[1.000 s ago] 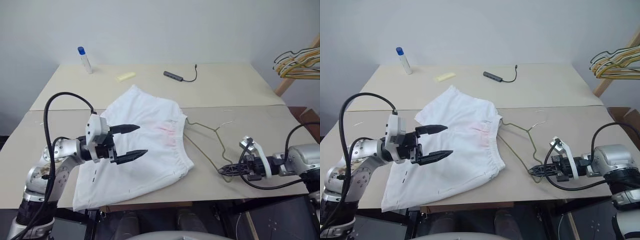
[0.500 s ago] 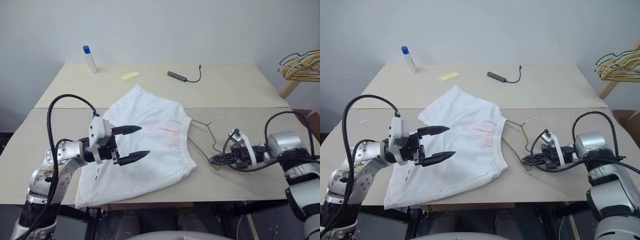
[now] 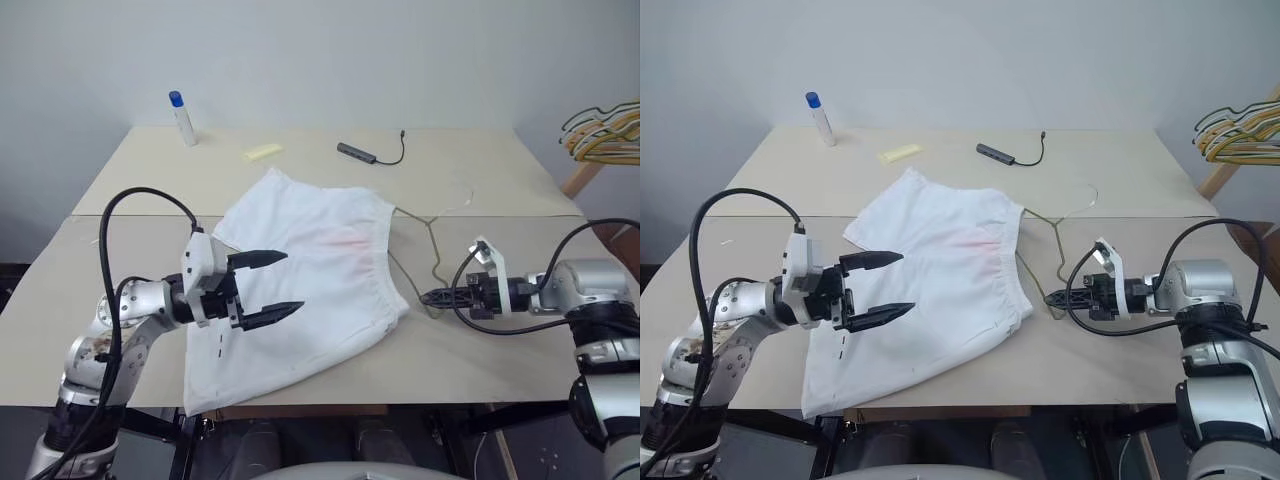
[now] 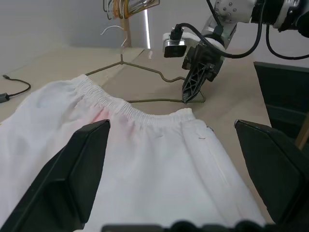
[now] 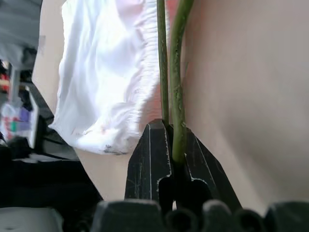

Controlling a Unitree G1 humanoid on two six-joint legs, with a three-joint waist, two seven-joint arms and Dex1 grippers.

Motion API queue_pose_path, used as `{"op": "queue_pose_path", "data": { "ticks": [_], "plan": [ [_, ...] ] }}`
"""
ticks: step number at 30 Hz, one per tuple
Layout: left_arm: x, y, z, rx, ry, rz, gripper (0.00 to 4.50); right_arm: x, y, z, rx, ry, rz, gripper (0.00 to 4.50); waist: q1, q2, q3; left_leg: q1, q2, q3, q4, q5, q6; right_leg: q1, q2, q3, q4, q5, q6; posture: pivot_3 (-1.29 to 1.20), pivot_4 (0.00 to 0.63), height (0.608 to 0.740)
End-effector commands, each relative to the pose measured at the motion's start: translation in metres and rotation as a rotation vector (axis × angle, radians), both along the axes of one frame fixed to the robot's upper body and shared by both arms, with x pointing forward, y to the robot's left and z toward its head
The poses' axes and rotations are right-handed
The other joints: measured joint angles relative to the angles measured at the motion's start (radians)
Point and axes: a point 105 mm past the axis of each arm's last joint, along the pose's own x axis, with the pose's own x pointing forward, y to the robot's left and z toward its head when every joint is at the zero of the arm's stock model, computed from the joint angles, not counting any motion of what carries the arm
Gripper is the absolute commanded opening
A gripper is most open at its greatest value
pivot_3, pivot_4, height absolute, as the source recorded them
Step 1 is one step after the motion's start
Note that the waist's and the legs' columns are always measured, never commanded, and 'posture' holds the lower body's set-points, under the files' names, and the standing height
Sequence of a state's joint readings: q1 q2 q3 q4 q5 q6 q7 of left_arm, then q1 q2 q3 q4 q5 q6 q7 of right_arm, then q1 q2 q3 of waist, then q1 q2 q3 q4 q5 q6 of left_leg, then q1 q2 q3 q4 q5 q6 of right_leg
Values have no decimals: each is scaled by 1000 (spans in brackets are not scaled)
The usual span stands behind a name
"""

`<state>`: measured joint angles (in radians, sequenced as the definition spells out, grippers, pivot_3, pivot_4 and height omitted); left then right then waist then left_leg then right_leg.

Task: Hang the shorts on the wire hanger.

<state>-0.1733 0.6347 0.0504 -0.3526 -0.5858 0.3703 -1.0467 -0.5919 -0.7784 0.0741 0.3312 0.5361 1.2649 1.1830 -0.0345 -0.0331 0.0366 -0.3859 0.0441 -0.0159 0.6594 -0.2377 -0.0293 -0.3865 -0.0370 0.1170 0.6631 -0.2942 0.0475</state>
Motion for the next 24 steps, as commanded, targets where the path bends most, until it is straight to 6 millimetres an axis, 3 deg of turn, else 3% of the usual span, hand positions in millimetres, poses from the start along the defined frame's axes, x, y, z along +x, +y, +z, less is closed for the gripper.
{"op": "queue_pose_path", "data": {
  "ticks": [1,4,7,15,19,24],
  "plan": [
    [5,3,16,-16,-74,-10,4475,2,17,35,-43,-235,103,0,-5,0,0,0,0,0,0,0,0,0,0,0,0,0,0,-22,0,740],
    [10,10,27,-17,-120,8,4475,-2,30,46,-135,-388,209,0,-11,0,0,-1,0,0,0,0,0,-1,0,0,0,0,0,-24,0,740],
    [19,26,54,-36,-219,76,4475,-3,44,56,-236,-543,304,0,-13,0,0,-1,0,-1,0,0,0,-1,0,-1,0,0,0,-18,0,740],
    [21,56,112,-57,-394,164,4475,4,75,62,-358,-712,439,0,-12,0,0,-2,1,-1,0,0,0,-2,1,-1,0,0,0,32,0,740],
    [27,65,112,69,-385,161,4475,6,87,63,-378,-746,496,0,-8,0,0,-2,1,-2,0,0,0,-1,1,-2,0,0,0,65,0,740],
    [38,81,96,264,-319,95,4475,6,103,63,-416,-847,596,0,5,1,1,-2,1,-2,0,0,0,-1,1,-3,0,0,0,83,0,740]
  ]
}}
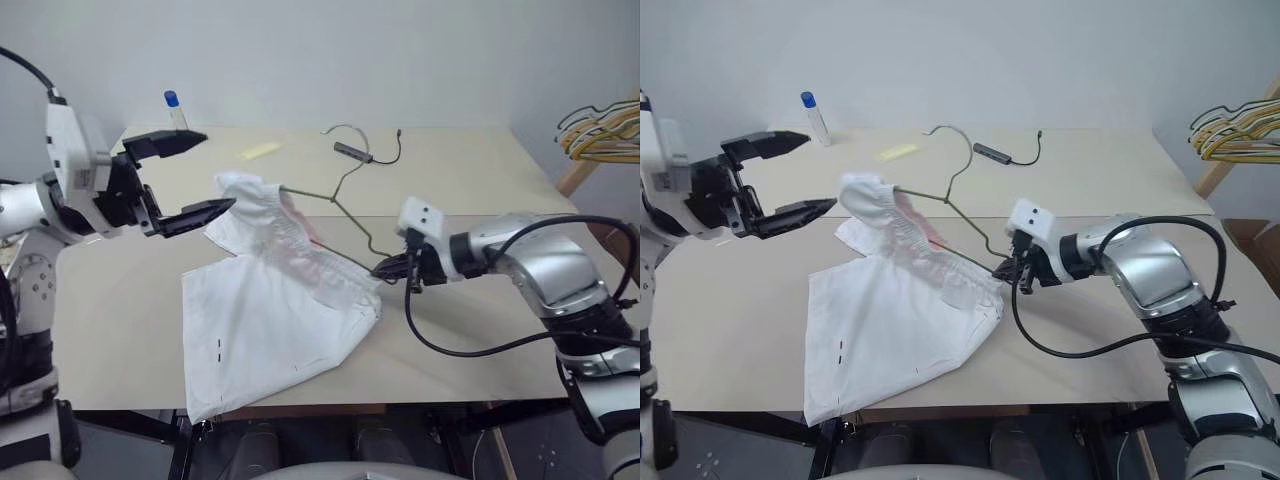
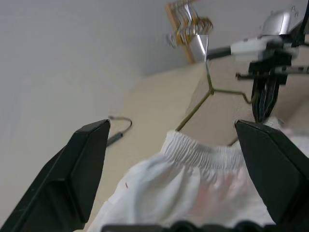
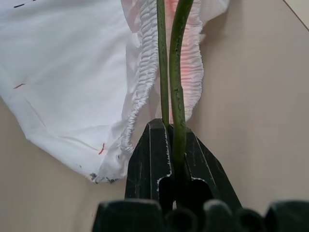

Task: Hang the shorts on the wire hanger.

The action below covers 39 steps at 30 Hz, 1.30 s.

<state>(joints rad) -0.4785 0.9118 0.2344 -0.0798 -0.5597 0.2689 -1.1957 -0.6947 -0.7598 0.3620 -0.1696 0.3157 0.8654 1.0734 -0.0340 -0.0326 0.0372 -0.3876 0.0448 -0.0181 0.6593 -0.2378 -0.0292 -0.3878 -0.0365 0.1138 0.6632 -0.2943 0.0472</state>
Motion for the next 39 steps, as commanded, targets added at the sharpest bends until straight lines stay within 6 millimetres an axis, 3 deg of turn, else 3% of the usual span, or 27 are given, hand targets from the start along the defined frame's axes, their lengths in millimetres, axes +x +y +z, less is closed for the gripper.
{"op": "queue_pose_path", "data": {
  "ticks": [1,10,13,16,23,26,33,39],
  "plan": [
    [1,7,2,89,34,-68,4475,0,12,14,-28,-115,97,0,8,0,0,0,0,0,0,0,0,0,0,0,0,0,0,83,0,740],
    [8,5,-13,188,205,-237,4475,-8,23,8,-91,-134,160,0,22,0,1,-2,0,0,0,0,0,-2,0,-1,1,0,0,50,0,740],
    [9,1,-23,230,243,-274,3851,-9,25,8,-96,-136,166,0,21,0,1,-2,0,0,1,0,0,-2,0,-1,1,0,0,39,0,740],
    [15,-5,-31,269,268,-276,2924,-12,27,8,-93,-129,174,0,20,0,1,-2,0,0,1,0,0,-2,0,-1,1,0,0,26,0,740],
    [21,-12,-45,324,319,-293,2924,-16,28,8,-105,-132,179,0,14,0,1,-2,0,-1,1,0,0,-2,0,-1,1,0,0,3,0,740],
    [21,-14,-49,335,339,-302,2381,-16,29,7,-106,-133,175,0,13,0,1,-2,0,-1,1,0,0,-2,0,-2,1,0,0,-2,0,740],
    [24,-14,-54,360,348,-303,49,-14,28,6,-118,-142,166,0,10,0,1,-3,0,-1,1,0,0,-2,0,-2,1,0,0,-2,0,740],
    [27,-14,-54,358,323,-287,18,-8,27,1,-159,-329,222,0,8,0,1,-3,0,-2,1,0,0,-2,0,-2,1,0,0,-5,0,740]
  ]
}}
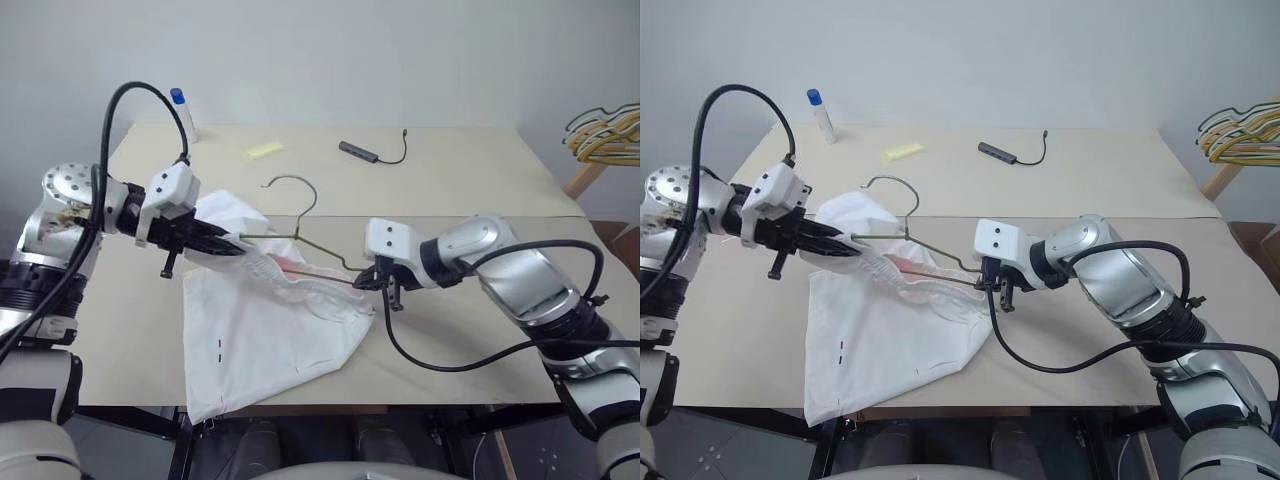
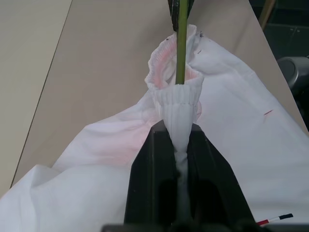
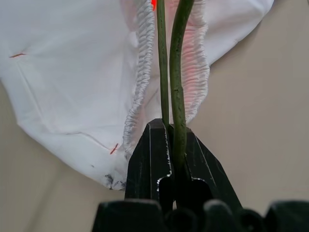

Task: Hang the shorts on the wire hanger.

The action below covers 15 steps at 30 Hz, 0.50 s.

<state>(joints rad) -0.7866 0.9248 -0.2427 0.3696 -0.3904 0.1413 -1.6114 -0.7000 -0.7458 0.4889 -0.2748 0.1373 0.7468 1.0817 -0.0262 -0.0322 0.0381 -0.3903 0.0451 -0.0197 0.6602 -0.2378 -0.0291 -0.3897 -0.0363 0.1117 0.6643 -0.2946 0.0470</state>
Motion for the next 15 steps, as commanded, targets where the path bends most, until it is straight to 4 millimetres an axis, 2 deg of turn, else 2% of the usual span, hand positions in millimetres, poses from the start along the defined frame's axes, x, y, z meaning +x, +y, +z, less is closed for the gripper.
{"op": "queue_pose_path", "data": {
  "ticks": [1,2,4,8,15],
  "plan": [
    [7,0,15,-7,-81,14,18,5,4,8,3,-162,64,0,0,0,0,0,0,0,0,0,0,0,0,0,0,0,0,-5,0,740],
    [7,1,16,-7,-93,11,18,6,3,8,5,-180,64,0,-1,0,0,0,0,0,0,0,0,0,0,0,0,0,0,-5,0,740],
    [5,2,16,-9,-109,2,0,5,0,10,18,-184,75,605,-4,0,0,0,0,0,0,0,0,0,0,0,0,0,0,-5,0,740],
    [6,8,17,-19,-139,31,0,15,-13,33,117,-218,-17,1761,-14,0,0,-1,0,0,0,0,0,0,0,0,0,0,0,-15,0,740],
    [12,14,21,-54,-172,85,0,21,-59,75,279,-233,-244,4087,-16,0,0,0,0,-3,0,0,0,1,0,-2,0,0,0,-39,0,740]
  ]
}}
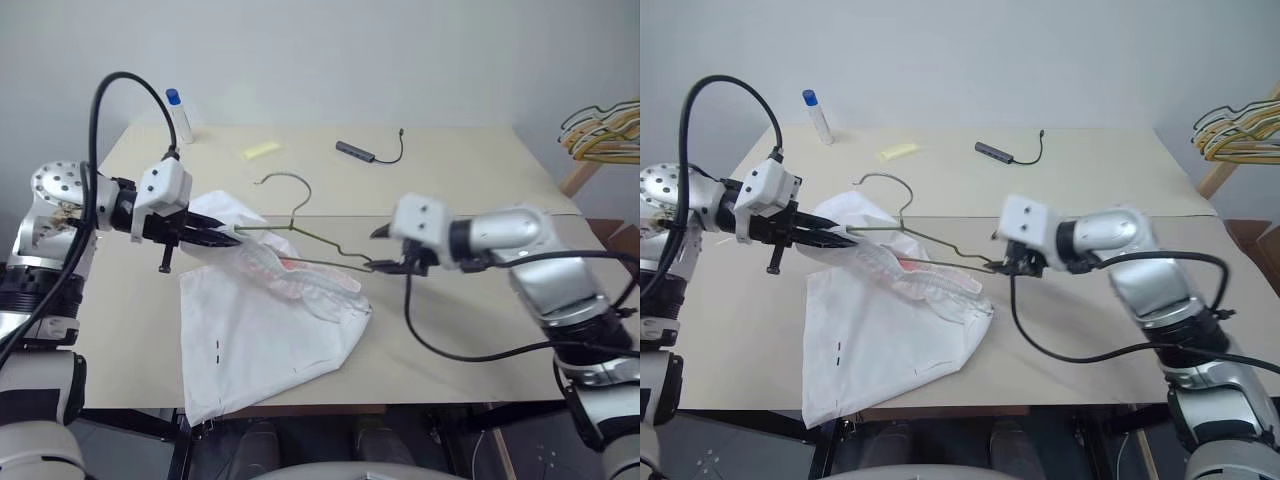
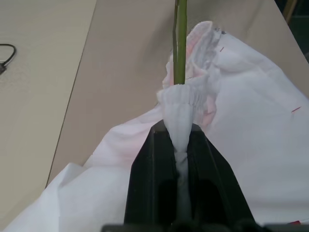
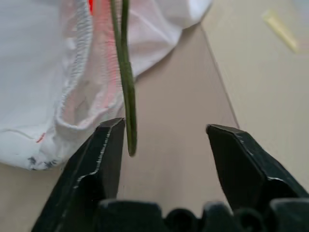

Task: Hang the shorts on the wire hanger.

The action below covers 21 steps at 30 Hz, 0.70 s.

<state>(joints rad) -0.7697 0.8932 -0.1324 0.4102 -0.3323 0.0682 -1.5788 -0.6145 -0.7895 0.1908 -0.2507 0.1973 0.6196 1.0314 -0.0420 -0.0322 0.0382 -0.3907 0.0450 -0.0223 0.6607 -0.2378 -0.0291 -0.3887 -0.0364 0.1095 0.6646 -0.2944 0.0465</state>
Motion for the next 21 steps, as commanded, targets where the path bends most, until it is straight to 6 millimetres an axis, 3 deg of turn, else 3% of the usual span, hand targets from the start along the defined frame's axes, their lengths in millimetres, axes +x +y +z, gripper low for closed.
{"op": "queue_pose_path", "data": {
  "ticks": [1,4,7,12,18,21],
  "plan": [
    [3,3,13,-15,-60,17,0,1,-21,28,124,-22,-116,4087,-2,0,0,0,0,0,0,0,0,0,0,0,0,0,0,-41,0,740],
    [5,4,13,-15,-64,24,0,-8,-29,15,153,81,-154,4087,-4,0,0,0,0,0,0,0,0,0,0,0,0,0,0,-50,0,740],
    [6,5,15,-21,-68,29,0,-26,-21,-9,160,191,-131,4087,-7,0,0,0,0,-1,0,0,0,0,0,0,0,0,0,-59,0,740],
    [8,5,14,-28,-70,33,0,-38,5,-45,190,287,-128,4087,-22,0,0,0,0,0,0,0,0,0,0,0,1,0,0,-59,0,740],
    [7,2,16,-28,-88,26,0,-44,33,-71,200,369,-99,4087,-30,0,0,0,0,-1,0,0,0,0,1,0,1,0,0,-49,0,740],
    [7,3,17,-31,-93,32,0,-41,39,-81,189,392,-114,3553,-29,0,0,0,0,-2,0,0,0,0,1,-1,1,0,0,-31,0,740]
  ]
}}
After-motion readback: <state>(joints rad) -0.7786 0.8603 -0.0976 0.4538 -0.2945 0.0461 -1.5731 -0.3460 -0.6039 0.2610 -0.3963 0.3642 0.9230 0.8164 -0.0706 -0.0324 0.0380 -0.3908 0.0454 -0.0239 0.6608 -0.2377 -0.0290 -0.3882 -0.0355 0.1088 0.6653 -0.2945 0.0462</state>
